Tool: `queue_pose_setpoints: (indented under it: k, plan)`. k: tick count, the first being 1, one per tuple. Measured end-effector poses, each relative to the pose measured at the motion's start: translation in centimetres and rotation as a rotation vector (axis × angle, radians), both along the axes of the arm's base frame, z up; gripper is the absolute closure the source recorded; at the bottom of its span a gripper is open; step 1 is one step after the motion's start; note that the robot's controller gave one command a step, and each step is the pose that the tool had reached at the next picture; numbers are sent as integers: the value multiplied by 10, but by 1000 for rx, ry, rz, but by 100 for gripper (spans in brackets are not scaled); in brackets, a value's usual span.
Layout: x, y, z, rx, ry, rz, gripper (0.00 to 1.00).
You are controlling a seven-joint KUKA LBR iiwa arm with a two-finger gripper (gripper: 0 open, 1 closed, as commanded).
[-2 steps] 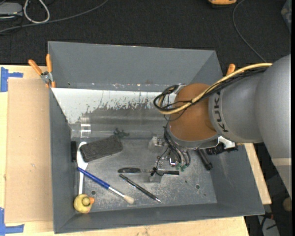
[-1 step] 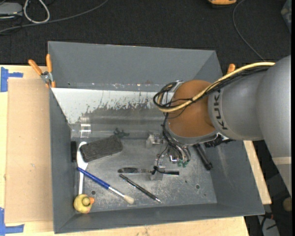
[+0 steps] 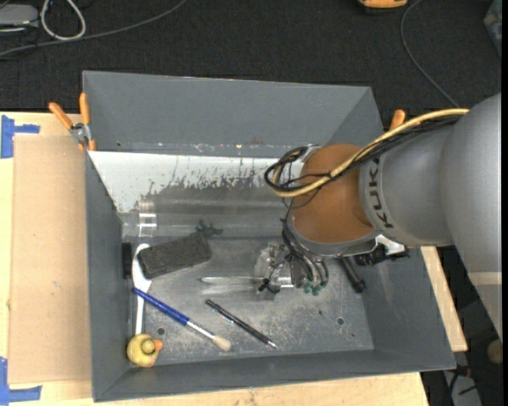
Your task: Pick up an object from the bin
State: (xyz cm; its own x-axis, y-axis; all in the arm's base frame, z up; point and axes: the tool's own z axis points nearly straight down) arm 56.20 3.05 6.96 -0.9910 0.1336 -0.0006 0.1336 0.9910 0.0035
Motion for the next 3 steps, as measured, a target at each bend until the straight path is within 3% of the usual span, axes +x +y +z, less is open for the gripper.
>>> queue_pose_setpoints:
  k: [1,2,3]
  plan:
    - [0,0,0,0,0,0,100]
    - [-2,0,26,0,6,-1,100]
    - [0,0,51,1,-1,-2,100]
